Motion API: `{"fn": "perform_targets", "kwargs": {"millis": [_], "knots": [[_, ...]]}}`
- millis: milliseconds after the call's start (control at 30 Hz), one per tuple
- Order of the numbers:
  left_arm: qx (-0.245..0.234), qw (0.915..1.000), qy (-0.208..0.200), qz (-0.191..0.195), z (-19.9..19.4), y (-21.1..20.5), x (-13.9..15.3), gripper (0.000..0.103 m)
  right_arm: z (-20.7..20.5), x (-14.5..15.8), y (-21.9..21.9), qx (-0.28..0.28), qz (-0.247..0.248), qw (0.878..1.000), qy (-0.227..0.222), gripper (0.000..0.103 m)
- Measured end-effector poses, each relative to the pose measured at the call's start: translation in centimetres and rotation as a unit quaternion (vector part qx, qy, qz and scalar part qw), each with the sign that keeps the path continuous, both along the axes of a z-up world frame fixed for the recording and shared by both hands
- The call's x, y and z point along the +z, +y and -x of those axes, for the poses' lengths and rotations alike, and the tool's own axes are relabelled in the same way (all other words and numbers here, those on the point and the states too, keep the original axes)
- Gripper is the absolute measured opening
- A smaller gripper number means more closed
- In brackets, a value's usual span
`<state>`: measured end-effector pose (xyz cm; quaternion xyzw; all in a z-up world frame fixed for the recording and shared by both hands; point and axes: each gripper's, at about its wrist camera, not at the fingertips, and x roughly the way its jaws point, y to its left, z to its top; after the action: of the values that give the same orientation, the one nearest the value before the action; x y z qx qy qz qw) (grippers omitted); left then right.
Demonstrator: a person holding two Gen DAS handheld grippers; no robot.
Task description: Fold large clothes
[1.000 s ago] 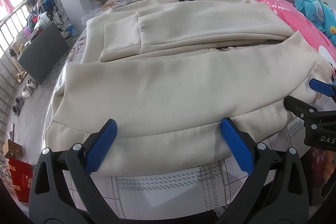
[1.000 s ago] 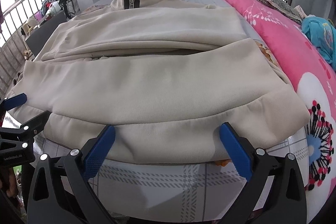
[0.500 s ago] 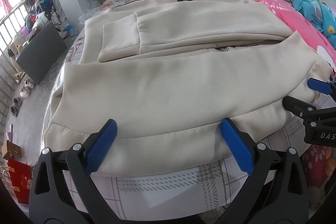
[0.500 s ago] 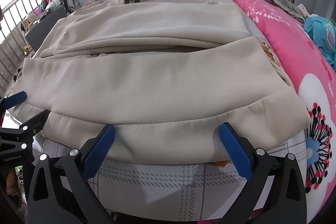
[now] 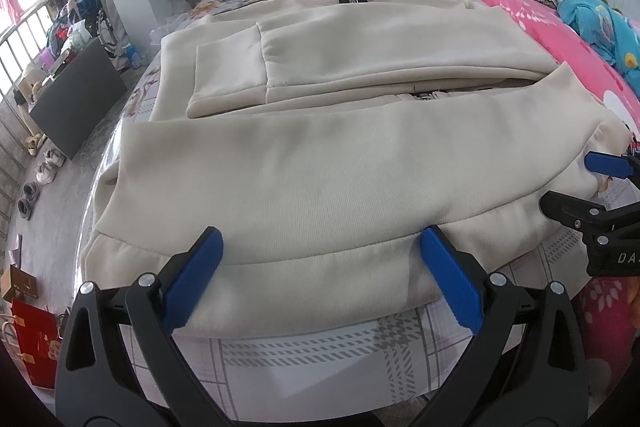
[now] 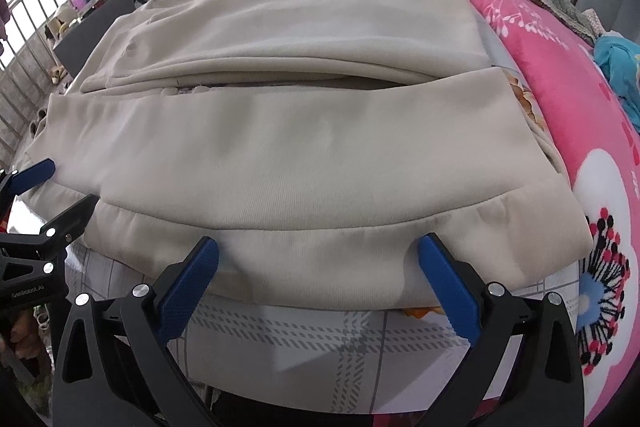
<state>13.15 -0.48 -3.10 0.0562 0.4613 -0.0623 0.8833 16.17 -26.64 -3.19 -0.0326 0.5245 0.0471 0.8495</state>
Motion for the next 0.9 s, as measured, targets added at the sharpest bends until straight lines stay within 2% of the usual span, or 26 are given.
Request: {"fn": "perform_targets", "kwargs": {"millis": [167, 300, 467, 633, 667, 767, 900], "knots": [[-0.004, 1.0000, 0.003, 0.002, -0.3, 0.1, 0.1, 0.096, -0.9, 0.5, 0.0, 0.010, 0.004, 0.999, 0.031, 0.097], [-0.006, 1.0000, 0.003, 0.003, -0.3, 0.0, 0.0, 0.096, -1.3, 2.4, 0.3, 0.016, 0.016, 1.000, -0.002, 0.097], [-0.005, 1.0000, 0.005, 0.003, -0.4, 0.0, 0.0, 0.096, -3.5, 3.9, 0.7, 0.027, 0.004, 0.999, -0.032, 0.097], [-0.019, 0.9997, 0.003, -0.012, -0.4, -0.2, 0.3, 0.096, -6.6, 3.9, 0.9, 0.028, -0.043, 0.998, -0.028, 0.097], [-0.024, 0.9995, -0.003, -0.018, -0.4, -0.3, 0.5, 0.096, -7.1, 3.8, 1.0, 0.030, -0.049, 0.998, -0.022, 0.097], [-0.038, 0.9959, -0.065, -0.050, 0.0, -0.1, 2.6, 0.096, -8.3, 4.4, 1.5, 0.042, -0.053, 0.998, -0.015, 0.097], [-0.050, 0.9910, -0.106, -0.064, -1.7, 0.8, 5.5, 0.096, -9.8, 7.5, 2.1, 0.072, -0.047, 0.995, -0.045, 0.097]]}}
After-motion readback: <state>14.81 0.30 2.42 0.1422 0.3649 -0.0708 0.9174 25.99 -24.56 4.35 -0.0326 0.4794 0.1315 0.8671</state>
